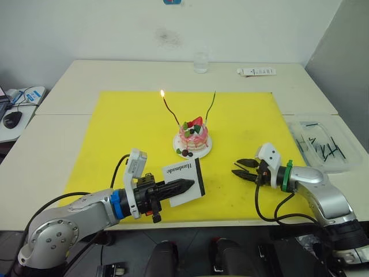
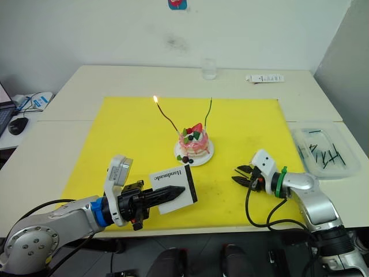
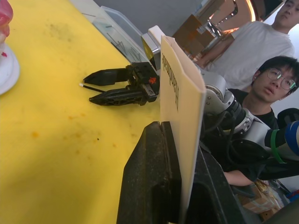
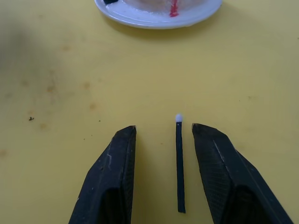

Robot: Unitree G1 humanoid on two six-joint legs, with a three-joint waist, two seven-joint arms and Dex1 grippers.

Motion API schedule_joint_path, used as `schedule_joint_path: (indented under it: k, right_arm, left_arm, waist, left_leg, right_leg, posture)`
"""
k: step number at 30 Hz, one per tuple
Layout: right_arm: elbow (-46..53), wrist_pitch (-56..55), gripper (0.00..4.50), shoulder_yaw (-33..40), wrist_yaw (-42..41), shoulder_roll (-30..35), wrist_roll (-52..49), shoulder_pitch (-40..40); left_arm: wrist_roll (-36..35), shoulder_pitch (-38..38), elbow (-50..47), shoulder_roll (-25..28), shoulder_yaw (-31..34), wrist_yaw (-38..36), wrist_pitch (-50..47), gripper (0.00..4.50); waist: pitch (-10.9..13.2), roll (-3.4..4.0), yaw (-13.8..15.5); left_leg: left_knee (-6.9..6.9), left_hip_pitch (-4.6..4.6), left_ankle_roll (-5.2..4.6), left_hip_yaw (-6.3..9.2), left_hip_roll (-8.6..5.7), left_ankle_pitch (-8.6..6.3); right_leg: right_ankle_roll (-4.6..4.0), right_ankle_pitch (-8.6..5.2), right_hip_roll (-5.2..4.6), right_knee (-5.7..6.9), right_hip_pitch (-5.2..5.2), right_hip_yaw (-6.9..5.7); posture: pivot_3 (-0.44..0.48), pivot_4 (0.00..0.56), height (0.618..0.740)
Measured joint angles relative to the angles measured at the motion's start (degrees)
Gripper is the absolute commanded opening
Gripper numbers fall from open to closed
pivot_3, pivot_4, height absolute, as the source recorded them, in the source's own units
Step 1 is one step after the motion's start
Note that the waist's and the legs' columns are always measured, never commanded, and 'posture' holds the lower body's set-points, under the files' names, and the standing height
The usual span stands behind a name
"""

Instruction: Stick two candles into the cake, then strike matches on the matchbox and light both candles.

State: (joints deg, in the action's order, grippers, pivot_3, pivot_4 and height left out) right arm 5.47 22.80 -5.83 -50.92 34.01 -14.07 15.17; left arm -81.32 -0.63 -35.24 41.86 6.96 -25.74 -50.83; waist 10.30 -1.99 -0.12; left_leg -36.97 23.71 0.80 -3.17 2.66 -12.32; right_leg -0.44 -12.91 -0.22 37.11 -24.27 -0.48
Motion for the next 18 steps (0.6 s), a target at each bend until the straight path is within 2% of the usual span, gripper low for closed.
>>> schedule_joint_path:
  k: [6, 18]
  right_arm:
    - [-2.9, -4.8, 2.05, 0.3, 2.8, -2.7, 0.6, -0.7]
    - [-3.1, -8.9, 2.05, 2.3, 3.7, -2.5, 0.6, -4.5]
  left_arm:
    - [-0.2, 0.2, 0.0, 0.0, 0.0, 0.1, 0.0, 0.0]
    - [-1.1, 0.3, 0.0, 0.7, 0.0, 0.1, -0.1, 0.0]
  waist:
    - [0.0, 0.0, 0.0]
    - [0.0, -0.01, 0.1]
  left_leg:
    - [0.0, 0.0, 0.0, 0.01, 0.0, 0.0]
    - [-0.04, -0.05, 0.0, -0.02, -0.06, 0.0]
  right_leg:
    - [0.0, 0.0, 0.0, 0.01, 0.01, 0.0]
    - [-0.07, -0.04, -0.08, -0.01, 0.1, 0.01]
  posture:
    - [0.0, 0.15, 0.74]
    - [0.0, 0.15, 0.74]
